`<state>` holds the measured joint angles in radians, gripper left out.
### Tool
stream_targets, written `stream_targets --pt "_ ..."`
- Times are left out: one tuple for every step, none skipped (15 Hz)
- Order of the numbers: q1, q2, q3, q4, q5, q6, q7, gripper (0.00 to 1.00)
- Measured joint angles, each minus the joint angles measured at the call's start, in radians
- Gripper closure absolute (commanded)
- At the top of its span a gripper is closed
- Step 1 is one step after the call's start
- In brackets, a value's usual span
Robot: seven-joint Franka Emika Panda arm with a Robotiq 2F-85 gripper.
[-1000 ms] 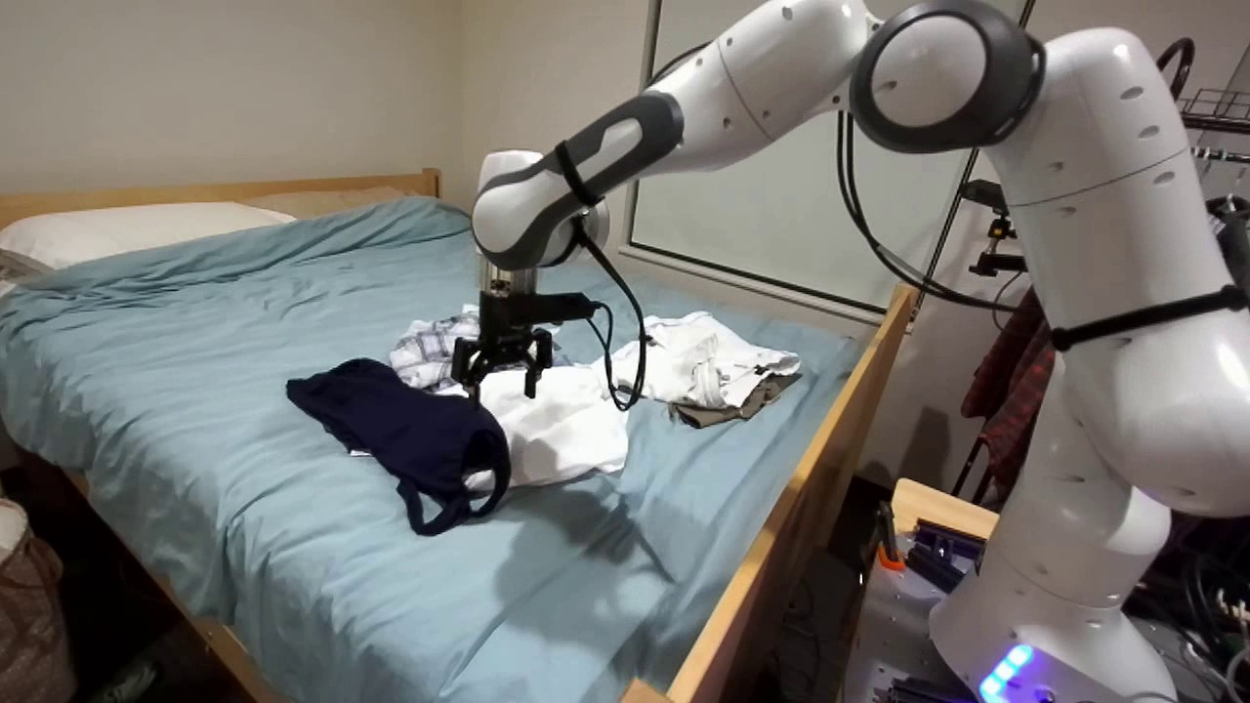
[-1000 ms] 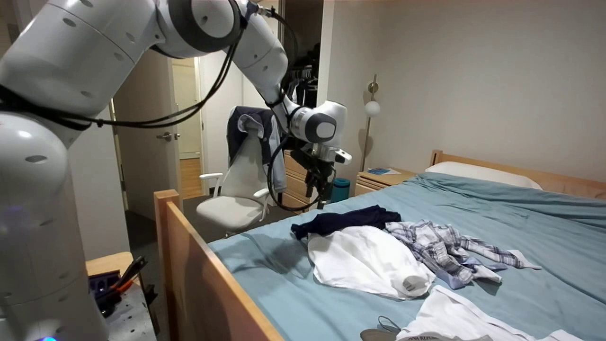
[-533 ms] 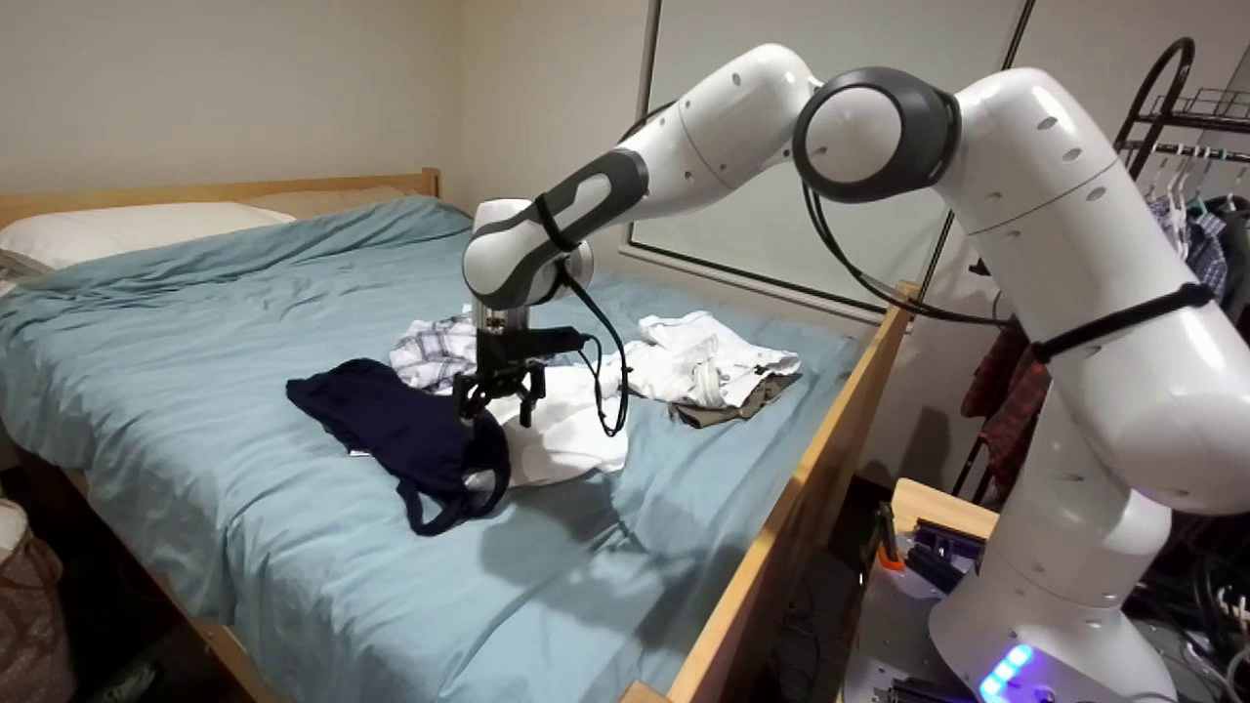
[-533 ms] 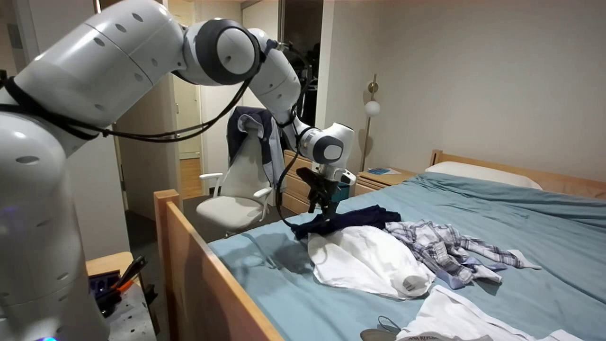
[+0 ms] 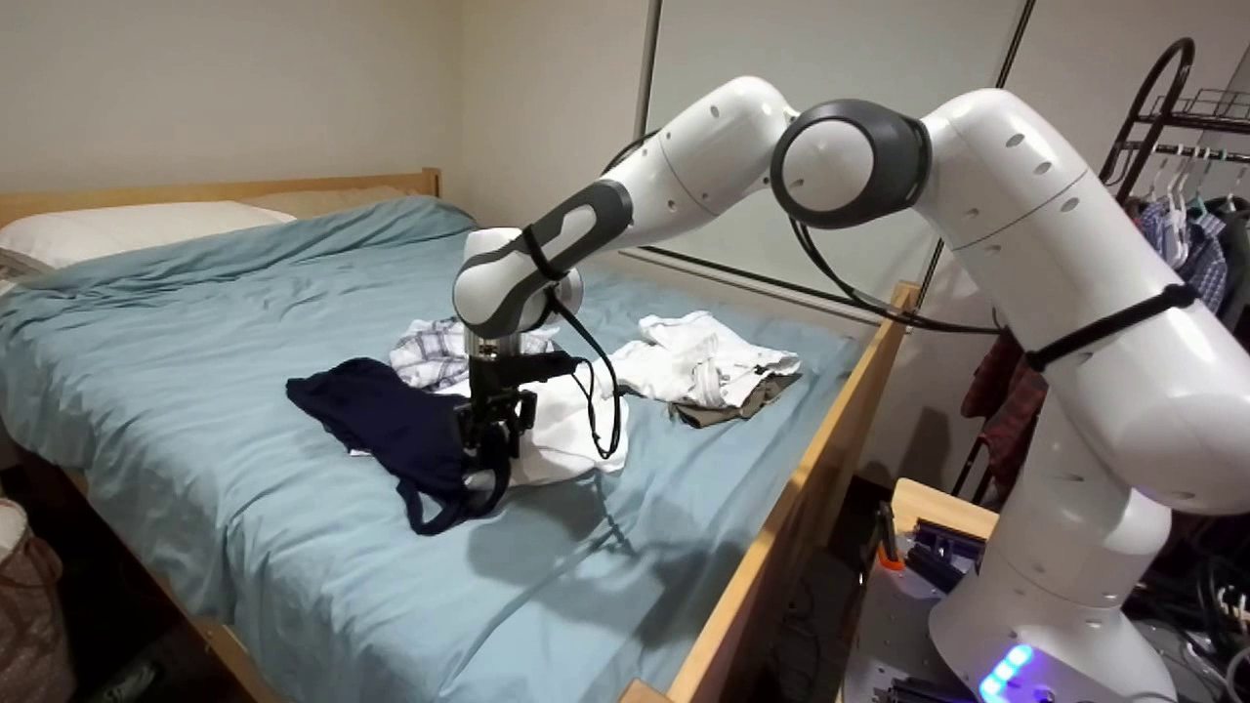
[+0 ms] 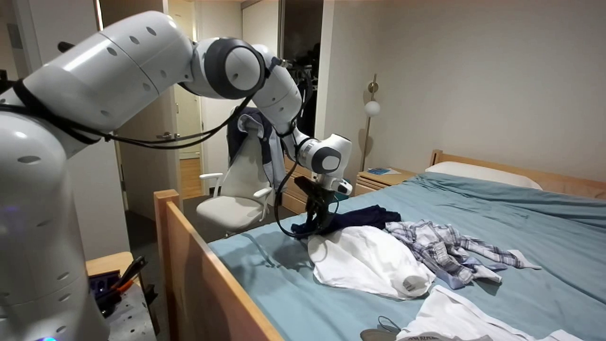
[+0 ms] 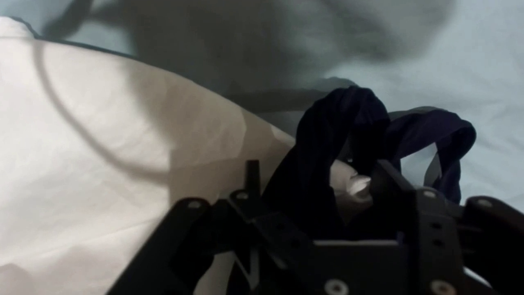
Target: Fold the dark blue vest in half from top to bottom
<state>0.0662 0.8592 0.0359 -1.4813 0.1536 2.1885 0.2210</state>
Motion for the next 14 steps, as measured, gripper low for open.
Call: stream_targets --pt "0.000 0.007 -0.001 0.003 0.000 0.000 0.000 0.66" --pt "0.000 0.012 -0.002 0.003 0.000 0.000 0.000 0.74" --pt "0.000 0.016 -0.002 0.003 0.000 0.000 -0.001 0.80" --pt "0.000 0.018 -0.002 0.003 0.000 0.000 -0.001 0.87" --pt "0.000 0.018 -0.002 0.003 0.000 0.000 -0.002 0.91" --pt "0.000 0.017 -0.001 0.003 0.000 0.000 -0.004 0.94" --pt "0.000 0.015 -0.001 0.003 0.000 0.000 -0.007 0.95" --pt "0.000 0.012 -0.001 0.003 0.000 0.000 -0.014 0.96" --pt "0.001 0.005 0.000 0.003 -0.001 0.000 -0.020 0.97" --pt "0.002 -0.003 0.000 0.003 -0.003 0.000 -0.022 0.95" --pt "0.002 -0.015 0.000 0.002 -0.004 -0.003 -0.025 0.94" --pt "0.002 -0.032 -0.002 0.000 -0.004 -0.015 -0.025 0.93" --pt "0.001 -0.054 -0.005 -0.003 -0.004 -0.030 -0.025 0.93" --pt "0.001 -0.081 -0.011 -0.008 -0.006 -0.041 -0.025 0.92"
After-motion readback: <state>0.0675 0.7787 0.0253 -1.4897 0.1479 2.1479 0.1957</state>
